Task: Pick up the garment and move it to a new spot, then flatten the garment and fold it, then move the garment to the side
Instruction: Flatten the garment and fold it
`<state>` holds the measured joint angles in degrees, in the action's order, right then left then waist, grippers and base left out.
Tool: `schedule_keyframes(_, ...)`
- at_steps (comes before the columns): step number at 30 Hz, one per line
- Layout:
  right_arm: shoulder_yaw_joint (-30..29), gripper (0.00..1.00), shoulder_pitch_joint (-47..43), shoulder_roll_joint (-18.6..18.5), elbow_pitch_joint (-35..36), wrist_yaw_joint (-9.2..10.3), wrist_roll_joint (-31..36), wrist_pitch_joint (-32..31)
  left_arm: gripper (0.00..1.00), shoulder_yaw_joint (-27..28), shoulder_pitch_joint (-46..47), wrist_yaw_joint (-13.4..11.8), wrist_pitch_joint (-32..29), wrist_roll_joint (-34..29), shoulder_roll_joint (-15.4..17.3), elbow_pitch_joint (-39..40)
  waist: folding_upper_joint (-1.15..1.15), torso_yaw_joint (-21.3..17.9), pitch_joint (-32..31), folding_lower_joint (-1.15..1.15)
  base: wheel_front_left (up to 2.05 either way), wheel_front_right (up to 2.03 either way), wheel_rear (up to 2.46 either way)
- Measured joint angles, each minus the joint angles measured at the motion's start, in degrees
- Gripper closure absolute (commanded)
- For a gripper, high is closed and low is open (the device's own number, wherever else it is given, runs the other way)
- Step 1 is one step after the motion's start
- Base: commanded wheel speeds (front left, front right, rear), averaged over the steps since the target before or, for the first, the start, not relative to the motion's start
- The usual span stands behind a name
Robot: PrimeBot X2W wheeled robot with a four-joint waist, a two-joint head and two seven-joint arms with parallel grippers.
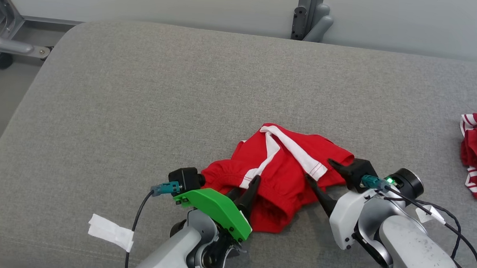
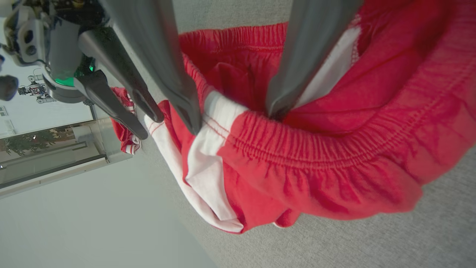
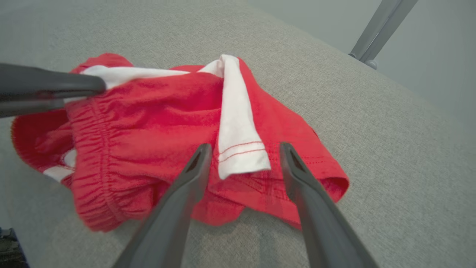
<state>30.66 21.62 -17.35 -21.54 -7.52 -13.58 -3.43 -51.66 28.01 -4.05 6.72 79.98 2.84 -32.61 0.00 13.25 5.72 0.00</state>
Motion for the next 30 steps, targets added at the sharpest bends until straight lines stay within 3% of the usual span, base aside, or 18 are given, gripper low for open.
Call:
schedule_keyframes(4, -1.0, 0.24, 0.3, 0.0, -0.8, 0.00, -0.4, 0.1, 0.46, -0.3, 0.3, 0.1, 0.0, 0.1, 0.0, -0.3, 0.00, 0.0, 0.0, 0.00, 0.00, 0.00, 0.00)
schedule_keyframes(6, -1.5, 0.30, 0.4, 0.0, -1.5, -0.01, -0.4, 0.2, 0.53, -0.4, 0.5, 0.2, 0.0, 0.1, 0.0, -0.6, 0.00, 0.0, 0.1, 0.00, 0.00, 0.00, 0.00)
schedule_keyframes(8, -1.9, 0.65, 0.4, 0.3, -2.4, 0.00, -0.7, 0.3, 0.66, -0.6, 0.6, 0.3, -0.1, 0.1, 0.0, -0.8, 0.00, -0.1, 0.1, 0.00, 0.00, 0.00, 0.00)
schedule_keyframes(9, -1.7, 1.00, 0.5, 0.4, -2.8, 0.00, -0.8, 0.3, 0.84, -0.9, 0.6, 0.5, -0.2, 0.1, 0.0, -1.1, 0.00, -0.1, 0.1, 0.00, 0.00, 0.00, 0.00)
schedule_keyframes(10, -1.7, 1.00, 0.5, 0.6, -3.3, 0.00, -1.7, 0.4, 1.00, -0.9, 0.6, 0.6, -0.4, 0.1, 0.0, -1.2, 0.00, -0.1, 0.0, 0.00, 0.00, 0.00, 0.00)
schedule_keyframes(14, -0.7, 1.00, 0.6, 0.5, -4.0, 0.00, -4.9, 1.1, 1.00, -1.1, 1.0, 2.1, -0.2, -0.1, 0.4, -1.1, 0.00, -0.4, -0.6, 0.00, 0.00, 0.00, 0.00)
schedule_keyframes(18, -2.8, 1.00, 1.5, -1.8, -1.6, 0.00, -7.0, 2.4, 1.00, -0.1, 2.6, 2.9, 0.4, -0.7, 3.1, 2.6, 0.00, -0.9, -1.0, 0.00, 0.00, 0.00, 0.00)
schedule_keyframes(23, -8.2, 1.00, 2.3, -6.4, 4.9, 0.00, -8.7, 1.9, 1.00, 1.1, 4.6, 2.0, -2.1, -2.0, 11.4, 13.8, 0.00, -1.9, -1.5, 0.00, 0.00, 0.00, 0.00)
schedule_keyframes(30, -15.7, 1.00, 4.4, -12.5, 14.3, 0.00, -11.6, -3.9, 1.00, 4.0, 9.7, -0.7, -12.8, -0.3, 24.3, 34.1, 0.00, -3.2, -1.5, 0.00, 0.00, 0.00, 0.00)
